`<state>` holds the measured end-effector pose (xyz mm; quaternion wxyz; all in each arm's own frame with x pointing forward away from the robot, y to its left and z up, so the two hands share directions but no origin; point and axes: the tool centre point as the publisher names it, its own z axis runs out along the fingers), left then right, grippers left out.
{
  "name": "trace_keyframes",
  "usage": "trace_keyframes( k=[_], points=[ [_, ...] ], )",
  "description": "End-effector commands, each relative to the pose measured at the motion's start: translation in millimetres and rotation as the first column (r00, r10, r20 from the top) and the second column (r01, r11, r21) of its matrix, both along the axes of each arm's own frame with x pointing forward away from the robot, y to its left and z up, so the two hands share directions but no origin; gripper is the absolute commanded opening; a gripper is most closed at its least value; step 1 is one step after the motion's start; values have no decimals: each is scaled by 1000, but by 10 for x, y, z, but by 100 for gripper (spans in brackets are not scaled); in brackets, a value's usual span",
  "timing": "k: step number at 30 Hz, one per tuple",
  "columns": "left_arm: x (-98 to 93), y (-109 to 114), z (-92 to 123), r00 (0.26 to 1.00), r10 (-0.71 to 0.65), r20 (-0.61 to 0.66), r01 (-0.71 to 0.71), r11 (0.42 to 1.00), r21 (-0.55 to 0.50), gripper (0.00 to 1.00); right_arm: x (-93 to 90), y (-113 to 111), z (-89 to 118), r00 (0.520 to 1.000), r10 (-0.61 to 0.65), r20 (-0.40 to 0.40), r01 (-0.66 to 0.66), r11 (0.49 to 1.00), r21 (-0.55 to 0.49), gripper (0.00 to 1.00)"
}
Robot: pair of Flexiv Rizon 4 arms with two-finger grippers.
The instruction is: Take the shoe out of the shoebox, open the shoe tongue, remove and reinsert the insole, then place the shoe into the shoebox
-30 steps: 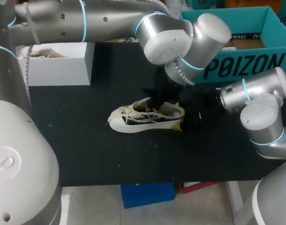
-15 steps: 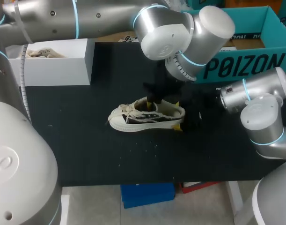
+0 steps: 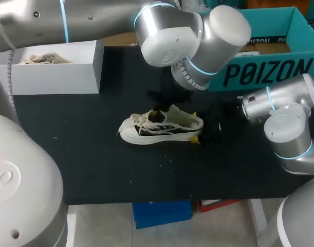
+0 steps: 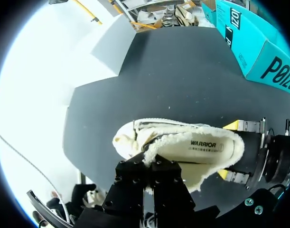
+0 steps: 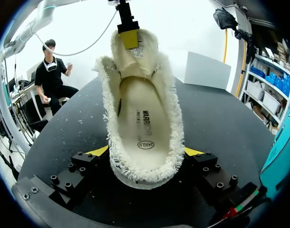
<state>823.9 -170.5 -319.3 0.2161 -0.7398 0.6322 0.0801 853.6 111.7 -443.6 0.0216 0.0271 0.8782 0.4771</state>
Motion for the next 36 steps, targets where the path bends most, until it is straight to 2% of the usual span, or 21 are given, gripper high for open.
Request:
trace_keyframes(
  k=[1, 13, 19, 20, 21, 22, 23, 36],
  points=[
    [-97, 138, 33, 1000, 13, 24, -13, 1000, 1, 0, 6, 15, -20, 1000, -3, -1, 3, 1000, -2, 0],
    [-208, 513, 8, 995, 88, 50, -90, 995, 43, 0, 6, 15, -20, 1000, -3, -1, 3, 1000, -2, 0],
    [-265, 629, -144, 994, 108, 22, -109, 992, 64, 0, 6, 15, -20, 1000, -3, -1, 3, 1000, -2, 0],
    [-270, 655, -168, 993, 120, 18, -121, 990, 70, 12, 6, 15, -20, 1000, -3, -1, 3, 1000, -2, 0],
    [-276, 686, -192, 992, 128, 10, -128, 989, 70, 40, 6, 15, -20, 1000, -3, -1, 3, 1000, -2, 0],
    [-281, 714, -208, 991, 134, 4, -134, 989, 66, 78, 6, 15, -20, 1000, -3, -1, 3, 1000, -2, 0],
    [-287, 750, -222, 989, 145, 1, -144, 987, 69, 99, 6, 15, -20, 1000, -3, -1, 3, 1000, -2, 0],
    [-352, 996, -224, 980, 201, 2, -200, 978, 63, 100, 6, 15, -20, 1000, -3, -1, 3, 1000, -2, 0]
  ],
)
